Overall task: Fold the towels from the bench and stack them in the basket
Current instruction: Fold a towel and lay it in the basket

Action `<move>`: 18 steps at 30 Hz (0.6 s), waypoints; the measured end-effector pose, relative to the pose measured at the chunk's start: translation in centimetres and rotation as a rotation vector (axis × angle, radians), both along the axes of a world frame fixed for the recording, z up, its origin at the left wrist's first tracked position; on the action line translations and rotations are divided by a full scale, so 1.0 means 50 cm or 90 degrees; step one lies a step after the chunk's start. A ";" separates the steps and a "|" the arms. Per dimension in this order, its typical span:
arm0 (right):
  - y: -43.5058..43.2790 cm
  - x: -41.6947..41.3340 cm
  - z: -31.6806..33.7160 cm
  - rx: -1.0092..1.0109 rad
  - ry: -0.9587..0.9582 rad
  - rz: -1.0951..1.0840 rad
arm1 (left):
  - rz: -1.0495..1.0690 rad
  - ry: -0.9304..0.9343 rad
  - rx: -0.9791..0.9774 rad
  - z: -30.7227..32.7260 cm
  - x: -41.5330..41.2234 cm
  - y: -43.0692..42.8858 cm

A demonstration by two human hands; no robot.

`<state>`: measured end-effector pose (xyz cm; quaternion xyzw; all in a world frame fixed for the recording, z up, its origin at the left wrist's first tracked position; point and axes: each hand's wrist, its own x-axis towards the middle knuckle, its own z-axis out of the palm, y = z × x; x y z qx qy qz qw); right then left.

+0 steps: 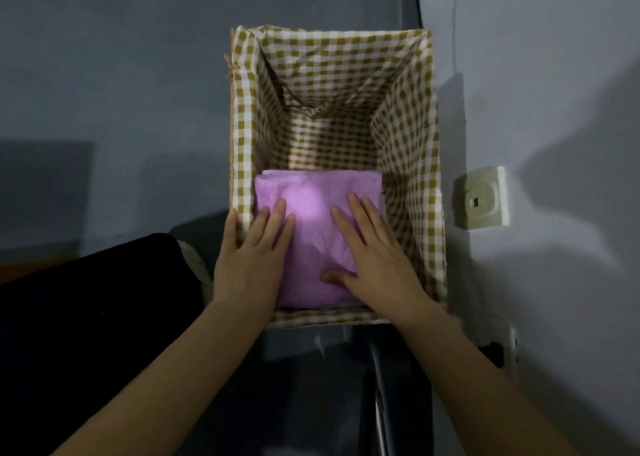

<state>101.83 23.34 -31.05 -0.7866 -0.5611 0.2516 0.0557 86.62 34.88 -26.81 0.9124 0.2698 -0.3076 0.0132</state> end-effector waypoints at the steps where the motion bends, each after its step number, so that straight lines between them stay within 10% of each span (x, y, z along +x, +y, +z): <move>1: -0.003 0.003 0.001 0.002 0.010 0.008 | 0.014 -0.004 0.002 -0.002 -0.002 0.000; 18: 0.006 0.019 -0.031 -0.006 0.021 -0.021 | 0.072 -0.029 -0.102 -0.030 -0.001 0.039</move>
